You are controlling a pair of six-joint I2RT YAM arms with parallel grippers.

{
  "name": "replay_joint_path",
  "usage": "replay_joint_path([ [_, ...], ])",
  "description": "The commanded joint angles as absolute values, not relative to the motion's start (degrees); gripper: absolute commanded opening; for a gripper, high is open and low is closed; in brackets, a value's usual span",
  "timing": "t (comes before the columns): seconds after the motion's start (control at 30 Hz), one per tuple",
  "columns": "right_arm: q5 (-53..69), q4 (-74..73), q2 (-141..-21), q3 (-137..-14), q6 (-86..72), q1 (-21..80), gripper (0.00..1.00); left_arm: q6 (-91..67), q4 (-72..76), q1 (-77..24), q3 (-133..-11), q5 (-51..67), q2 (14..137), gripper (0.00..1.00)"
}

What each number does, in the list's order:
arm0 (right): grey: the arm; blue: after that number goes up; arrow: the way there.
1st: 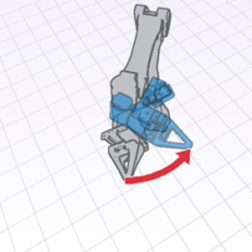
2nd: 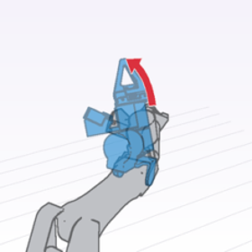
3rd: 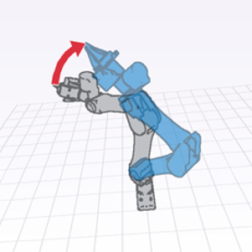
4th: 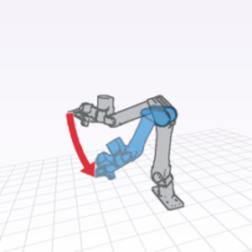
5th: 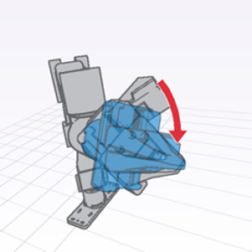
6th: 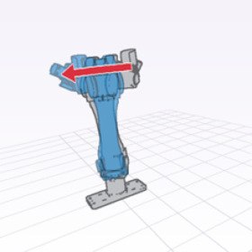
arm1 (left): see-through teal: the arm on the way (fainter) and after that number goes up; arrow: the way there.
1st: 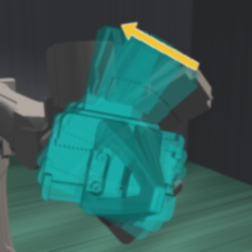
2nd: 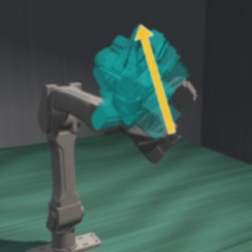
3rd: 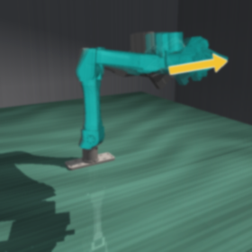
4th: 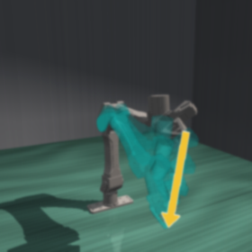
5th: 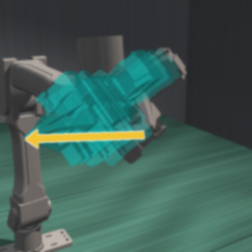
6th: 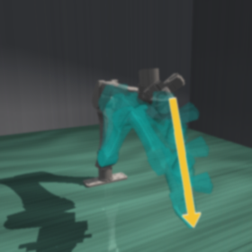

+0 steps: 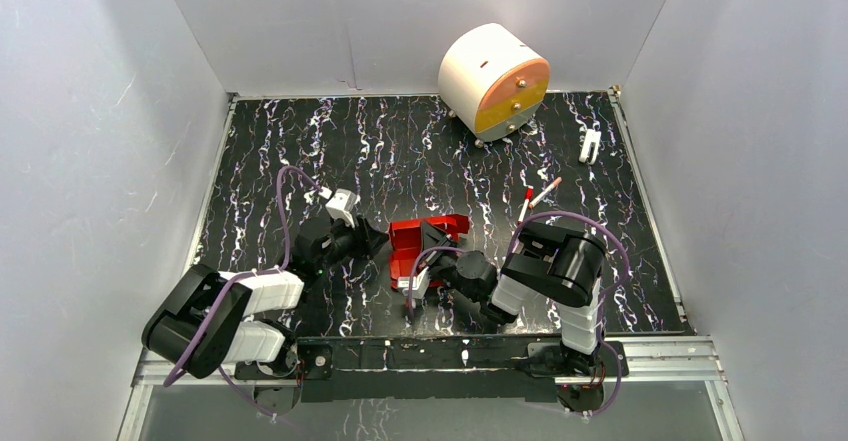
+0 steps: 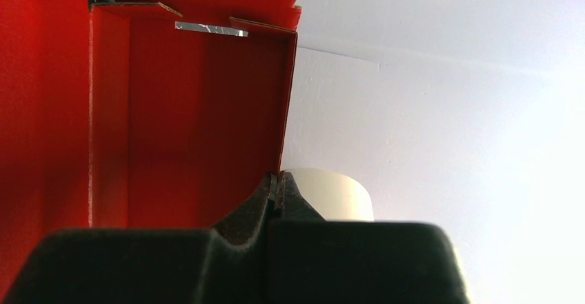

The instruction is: Fold the paper box

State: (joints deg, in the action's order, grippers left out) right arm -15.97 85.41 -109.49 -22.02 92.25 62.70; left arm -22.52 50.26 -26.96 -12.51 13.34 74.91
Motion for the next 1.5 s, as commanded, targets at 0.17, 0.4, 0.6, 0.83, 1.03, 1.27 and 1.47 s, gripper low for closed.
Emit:
replay_joint_path([
  [0.17, -14.84, 85.22, -108.90, -22.94, 90.98, 62.93, 0.00, -20.06, 54.00, -27.68, -13.83, 18.62, 75.24, 0.39],
  [0.4, -14.08, 83.83, -108.74, -23.16, 90.16, 63.02, 0.00, -18.82, 56.32, -28.75, -14.72, 17.76, 78.30, 0.37],
  [0.6, -13.71, 83.17, -108.64, -23.07, 89.42, 63.02, 0.00, -17.85, 58.71, -30.32, -14.94, 14.69, 79.92, 0.36],
  [0.83, -13.13, 80.86, -108.28, -23.38, 88.18, 63.08, 0.00, -16.59, 62.61, -31.76, -15.56, 11.84, 82.65, 0.37],
  [1.03, -12.30, 79.12, -107.80, -23.72, 86.97, 63.19, 0.00, -16.03, 65.52, -33.07, -15.30, 8.42, 84.09, 0.37],
  [1.27, -11.95, 78.31, -107.69, -23.80, 85.74, 63.35, 0.00, -14.96, 67.82, -33.93, -15.38, 3.13, 85.67, 0.27],
  [1.47, -11.69, 76.63, -106.99, -24.12, 84.44, 63.45, 0.00, -13.24, 69.13, -36.82, -15.38, -3.61, 87.43, 0.20],
])
